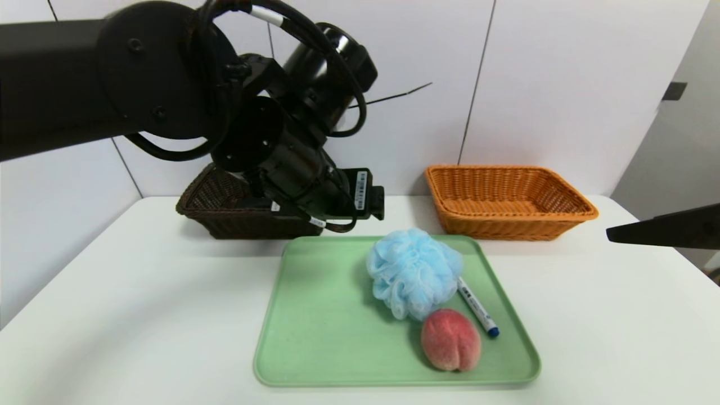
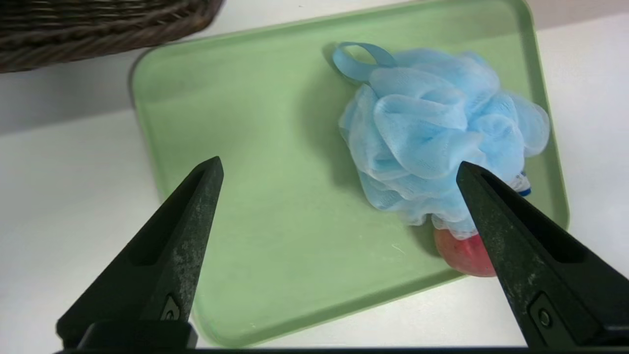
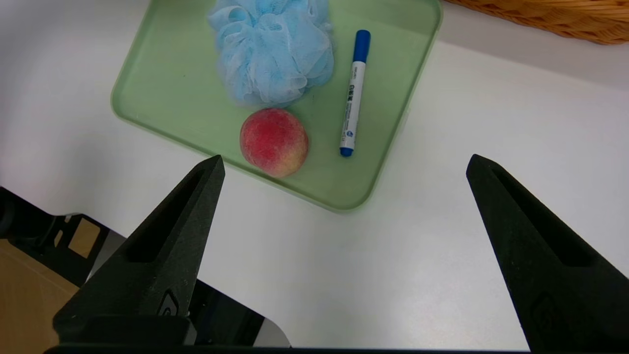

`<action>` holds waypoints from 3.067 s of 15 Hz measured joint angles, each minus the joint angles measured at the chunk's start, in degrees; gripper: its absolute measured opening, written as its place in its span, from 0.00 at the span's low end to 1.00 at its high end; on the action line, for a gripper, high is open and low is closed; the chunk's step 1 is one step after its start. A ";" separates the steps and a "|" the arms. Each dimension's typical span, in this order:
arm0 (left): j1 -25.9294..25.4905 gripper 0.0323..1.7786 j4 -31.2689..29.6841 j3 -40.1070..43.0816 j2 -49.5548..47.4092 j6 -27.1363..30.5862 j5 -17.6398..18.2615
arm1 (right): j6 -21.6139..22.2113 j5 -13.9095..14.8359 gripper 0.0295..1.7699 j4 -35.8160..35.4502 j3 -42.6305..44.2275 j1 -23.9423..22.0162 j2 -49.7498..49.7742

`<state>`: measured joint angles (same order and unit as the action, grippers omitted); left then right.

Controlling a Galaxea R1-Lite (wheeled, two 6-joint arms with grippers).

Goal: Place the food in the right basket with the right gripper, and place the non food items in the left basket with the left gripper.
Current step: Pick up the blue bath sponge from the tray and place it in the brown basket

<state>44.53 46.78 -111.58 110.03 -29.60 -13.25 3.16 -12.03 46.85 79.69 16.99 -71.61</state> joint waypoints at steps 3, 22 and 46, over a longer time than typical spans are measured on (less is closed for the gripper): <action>3.07 0.95 -1.41 -0.33 1.66 -0.61 0.11 | -0.02 0.05 0.96 -0.05 -0.45 -0.02 0.22; 8.35 0.95 -13.53 -0.44 17.42 -0.28 -0.28 | -0.10 -0.09 0.96 0.01 -3.56 -2.30 1.95; 6.86 0.33 -13.01 -0.40 15.80 3.69 -3.56 | -0.10 -0.17 0.96 -0.27 -4.19 -2.45 2.43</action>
<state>51.40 33.77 -111.98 125.83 -25.91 -16.81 3.06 -12.20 46.58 75.50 14.54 -69.18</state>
